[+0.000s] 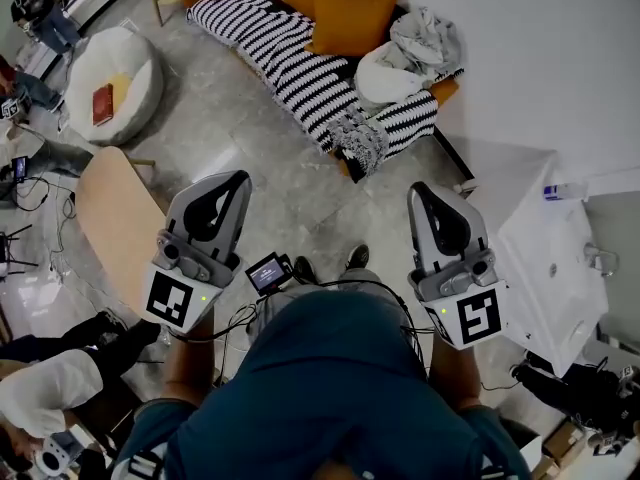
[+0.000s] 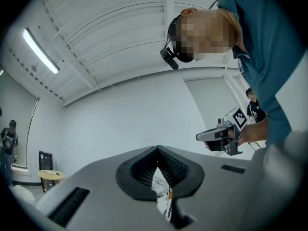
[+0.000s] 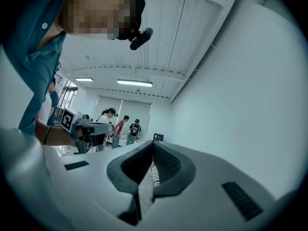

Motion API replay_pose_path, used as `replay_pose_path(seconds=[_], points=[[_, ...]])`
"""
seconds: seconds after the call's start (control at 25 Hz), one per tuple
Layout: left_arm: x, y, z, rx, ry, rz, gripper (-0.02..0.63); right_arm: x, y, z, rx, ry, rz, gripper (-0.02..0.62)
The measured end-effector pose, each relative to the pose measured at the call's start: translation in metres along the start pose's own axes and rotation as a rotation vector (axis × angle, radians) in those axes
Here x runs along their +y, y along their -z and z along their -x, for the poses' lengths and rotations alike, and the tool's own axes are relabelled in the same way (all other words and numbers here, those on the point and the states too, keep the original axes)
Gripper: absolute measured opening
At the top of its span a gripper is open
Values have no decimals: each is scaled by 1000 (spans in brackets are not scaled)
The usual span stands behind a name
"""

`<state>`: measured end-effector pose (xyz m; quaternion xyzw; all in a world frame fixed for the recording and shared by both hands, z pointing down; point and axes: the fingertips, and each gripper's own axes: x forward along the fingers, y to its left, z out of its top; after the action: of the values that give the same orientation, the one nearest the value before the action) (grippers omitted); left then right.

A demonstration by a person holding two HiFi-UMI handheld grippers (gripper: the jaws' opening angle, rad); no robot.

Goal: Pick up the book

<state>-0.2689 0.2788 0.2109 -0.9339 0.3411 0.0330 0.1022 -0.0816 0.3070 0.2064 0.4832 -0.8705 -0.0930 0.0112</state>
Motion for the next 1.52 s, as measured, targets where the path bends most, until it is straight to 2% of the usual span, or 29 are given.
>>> replay_pose_path(seconds=[0.4,0.56,0.64,0.92,1.2,1.32,1.52], points=[[-26,13,-70,36,-50,-18,2,-71,24,2,-22,-76,-18,14],[-40,13,-102,45,-77,-39,2,-104,33,5,-18,-98,-76,14],[-47,13,-116,43,-90,-45,2,-119,36,7,-31,-112,-72,14],[-54,19,-139,68,-107,-42,2,-144,47,7,-20,-129,-109,14],[-35,21,-144,61,-88,-37,2,-145,51,-9,-10,-110,-96,14],[-16,25,-144,61,-71,-30,2,-143,44,-23,-41,-93,-50,14],[19,23,-145,31,-40,-33,2,-136,44,-51,-16,-54,-62,14]])
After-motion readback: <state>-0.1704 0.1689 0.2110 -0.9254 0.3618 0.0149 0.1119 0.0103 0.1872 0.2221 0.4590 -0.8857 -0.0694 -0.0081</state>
